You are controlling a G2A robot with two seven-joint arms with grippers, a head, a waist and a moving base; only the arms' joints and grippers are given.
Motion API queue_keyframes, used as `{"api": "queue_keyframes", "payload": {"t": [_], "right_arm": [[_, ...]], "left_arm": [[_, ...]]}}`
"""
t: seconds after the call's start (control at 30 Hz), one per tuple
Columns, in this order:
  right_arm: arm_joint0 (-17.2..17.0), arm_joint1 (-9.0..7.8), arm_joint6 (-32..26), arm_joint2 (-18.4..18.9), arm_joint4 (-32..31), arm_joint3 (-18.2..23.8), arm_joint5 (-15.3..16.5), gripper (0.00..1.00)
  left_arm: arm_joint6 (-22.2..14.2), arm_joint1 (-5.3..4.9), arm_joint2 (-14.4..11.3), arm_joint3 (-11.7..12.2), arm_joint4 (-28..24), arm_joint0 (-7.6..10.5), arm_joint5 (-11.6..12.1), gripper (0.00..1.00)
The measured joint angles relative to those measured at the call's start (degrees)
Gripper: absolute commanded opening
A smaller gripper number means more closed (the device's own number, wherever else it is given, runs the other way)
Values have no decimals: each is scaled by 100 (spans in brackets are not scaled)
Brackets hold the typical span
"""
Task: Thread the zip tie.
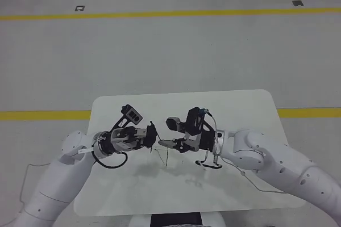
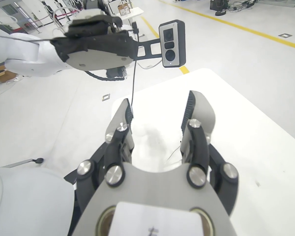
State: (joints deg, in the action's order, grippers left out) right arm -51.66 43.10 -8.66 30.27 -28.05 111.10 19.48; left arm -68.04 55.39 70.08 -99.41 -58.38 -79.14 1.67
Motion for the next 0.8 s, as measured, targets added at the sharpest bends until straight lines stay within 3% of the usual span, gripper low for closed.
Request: {"api": "queue_keyframes", "payload": {"t": [0.2, 0.33, 0.67, 0.8], "right_arm": [[-293, -254, 483, 256, 290, -53, 0, 100], [-465, -411, 776, 397, 387, -130, 0, 100], [-483, -405, 794, 407, 408, -149, -8, 100], [-733, -397, 1171, 541, 820, -268, 0, 100]], "left_arm": [[-28, 3, -91, 147, 480, 14, 176, 0], [-210, 17, -166, 236, 310, 19, 153, 0], [-161, 23, -174, 223, 285, 12, 159, 0], [-172, 72, -170, 271, -204, -2, 454, 0]]}}
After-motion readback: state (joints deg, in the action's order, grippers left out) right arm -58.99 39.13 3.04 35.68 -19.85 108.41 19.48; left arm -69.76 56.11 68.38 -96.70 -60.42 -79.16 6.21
